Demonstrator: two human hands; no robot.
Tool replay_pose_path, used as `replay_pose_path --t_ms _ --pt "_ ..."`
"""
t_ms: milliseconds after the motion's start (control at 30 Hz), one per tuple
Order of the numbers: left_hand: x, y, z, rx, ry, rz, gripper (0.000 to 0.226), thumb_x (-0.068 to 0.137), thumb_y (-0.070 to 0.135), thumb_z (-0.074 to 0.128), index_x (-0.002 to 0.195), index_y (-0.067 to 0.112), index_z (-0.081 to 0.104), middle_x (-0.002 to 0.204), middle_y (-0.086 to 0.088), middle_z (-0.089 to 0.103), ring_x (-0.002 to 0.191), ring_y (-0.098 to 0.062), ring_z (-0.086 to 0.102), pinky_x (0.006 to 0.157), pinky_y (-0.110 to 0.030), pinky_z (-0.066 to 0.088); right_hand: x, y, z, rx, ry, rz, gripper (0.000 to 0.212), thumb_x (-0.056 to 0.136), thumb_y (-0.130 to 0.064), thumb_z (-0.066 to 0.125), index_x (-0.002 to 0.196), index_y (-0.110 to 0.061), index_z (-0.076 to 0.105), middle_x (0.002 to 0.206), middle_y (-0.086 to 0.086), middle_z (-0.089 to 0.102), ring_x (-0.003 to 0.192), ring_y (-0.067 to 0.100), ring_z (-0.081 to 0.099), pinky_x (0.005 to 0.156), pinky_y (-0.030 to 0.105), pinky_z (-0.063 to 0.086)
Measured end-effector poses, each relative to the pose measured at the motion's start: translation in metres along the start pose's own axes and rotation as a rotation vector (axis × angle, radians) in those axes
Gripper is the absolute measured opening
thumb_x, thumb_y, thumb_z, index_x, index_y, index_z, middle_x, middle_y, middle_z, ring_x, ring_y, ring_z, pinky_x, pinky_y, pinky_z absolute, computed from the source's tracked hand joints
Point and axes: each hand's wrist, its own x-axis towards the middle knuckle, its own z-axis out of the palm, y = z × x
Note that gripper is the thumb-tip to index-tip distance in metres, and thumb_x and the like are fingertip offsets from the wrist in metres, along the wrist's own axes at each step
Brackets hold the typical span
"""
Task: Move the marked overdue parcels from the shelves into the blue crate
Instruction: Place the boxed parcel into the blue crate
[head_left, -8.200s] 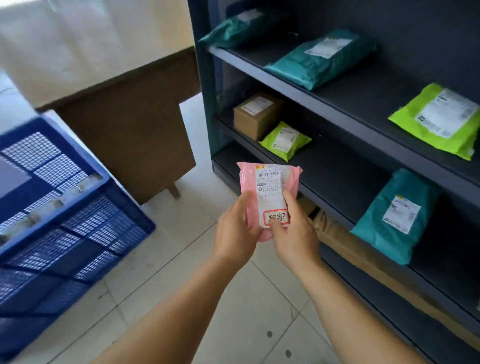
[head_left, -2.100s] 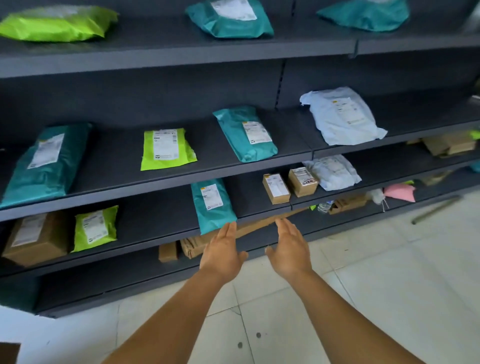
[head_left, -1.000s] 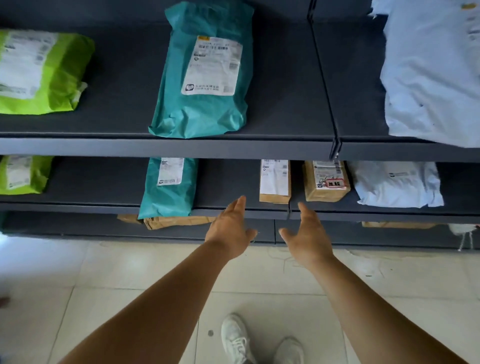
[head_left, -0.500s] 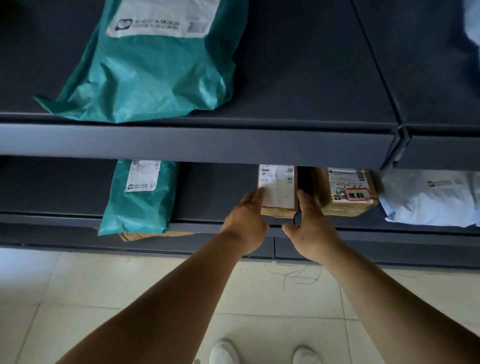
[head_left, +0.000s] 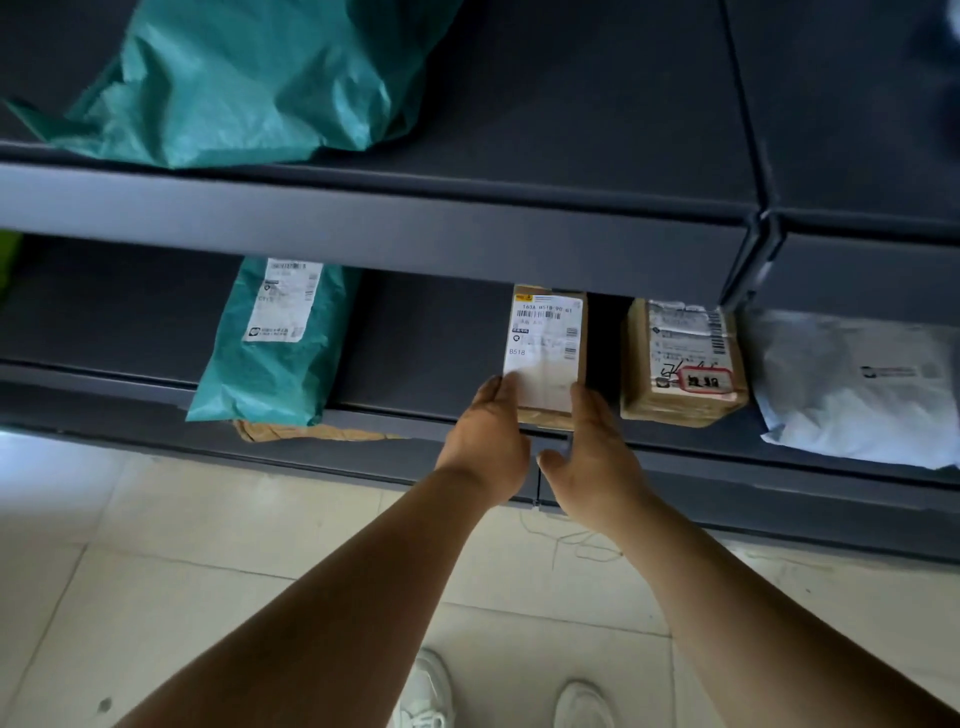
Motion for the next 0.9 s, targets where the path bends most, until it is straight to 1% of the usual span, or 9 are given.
replay_pose_path --t_ms 67,233,367,500,567,700,767,833,900 --pt "-0.003 0.000 0.004 -0.005 0.015 -0.014 0.066 0.086 0.005 0.056 0.144 0.019 0.029 0.147 -0.003 0.036 0.131 -0.024 0.042 0.108 -0.037 0.040 -0.002 0.002 0.000 0.003 -0.004 -0.015 0.082 0.092 -0.022 0.058 0.153 -0.017 0.004 0.160 0.002 0.008 0.141 0.023 0.029 0.107 0.029 0.033" --pt "-0.005 0.001 0.006 -0.020 0.016 -0.048 0.071 0.087 0.005 0.055 0.148 0.020 0.023 0.151 -0.001 0.030 0.135 -0.023 0.037 0.110 -0.038 0.037 -0.002 0.007 -0.004 -0.021 -0.059 -0.018 0.084 0.094 -0.025 0.056 0.153 -0.020 -0.003 0.161 -0.002 -0.004 0.144 0.023 0.023 0.110 0.032 0.030" --pt "-0.007 0.005 0.006 -0.019 0.037 -0.064 0.074 0.088 0.009 0.058 0.150 0.021 0.019 0.154 -0.002 0.026 0.137 -0.024 0.034 0.111 -0.037 0.035 0.000 0.007 -0.006 -0.013 -0.054 -0.039 0.085 0.093 -0.025 0.058 0.153 -0.021 -0.002 0.161 -0.003 -0.003 0.144 0.022 0.024 0.108 0.031 0.033" --pt "-0.016 0.015 0.009 0.023 0.111 -0.059 0.081 0.092 0.024 0.058 0.153 0.022 0.006 0.160 0.001 0.006 0.146 -0.021 0.012 0.119 -0.035 0.019 -0.011 0.007 -0.011 0.060 0.105 -0.077 0.079 0.091 -0.025 0.061 0.152 -0.023 0.012 0.158 -0.003 0.016 0.139 0.022 0.034 0.103 0.034 0.041" --pt "-0.019 0.028 0.013 0.039 0.142 0.004 0.081 0.093 0.029 0.056 0.153 0.024 0.001 0.161 0.004 0.001 0.147 -0.017 0.005 0.119 -0.033 0.013 -0.021 0.012 -0.018 0.065 0.213 -0.091 0.075 0.092 -0.026 0.059 0.152 -0.022 0.014 0.159 -0.003 0.015 0.144 0.019 0.025 0.109 0.032 0.034" --pt "-0.014 0.062 0.027 -0.007 0.141 0.121 0.082 0.092 0.028 0.056 0.152 0.025 0.001 0.160 0.005 0.004 0.147 -0.015 0.006 0.120 -0.032 0.013 -0.030 0.034 -0.041 0.067 0.425 -0.124 0.073 0.091 -0.021 0.060 0.152 -0.018 0.019 0.160 0.003 0.014 0.147 0.018 0.011 0.115 0.025 0.013" --pt "-0.008 0.077 0.036 -0.034 0.116 0.140 0.081 0.092 0.033 0.056 0.152 0.022 0.003 0.160 0.004 0.007 0.147 -0.015 0.009 0.120 -0.034 0.016 -0.025 0.052 -0.051 0.059 0.517 -0.101 0.074 0.089 -0.019 0.061 0.151 -0.013 0.021 0.158 0.009 0.018 0.147 0.022 0.014 0.120 0.032 0.015" --pt "-0.001 0.086 0.045 -0.048 0.093 0.143 0.082 0.092 0.036 0.057 0.153 0.021 0.004 0.160 0.003 0.008 0.146 -0.016 0.012 0.119 -0.035 0.019 -0.017 0.070 -0.061 0.085 0.544 -0.057 0.076 0.087 -0.018 0.062 0.151 -0.009 0.022 0.156 0.012 0.021 0.145 0.026 0.019 0.119 0.039 0.020" --pt "0.006 0.092 0.051 -0.032 0.069 0.133 0.084 0.091 0.034 0.059 0.153 0.021 0.003 0.160 0.003 0.009 0.146 -0.017 0.015 0.118 -0.034 0.022 -0.012 0.087 -0.068 0.094 0.521 -0.012 0.075 0.089 -0.021 0.061 0.150 -0.007 0.020 0.157 0.013 0.020 0.145 0.027 0.017 0.120 0.035 0.017"
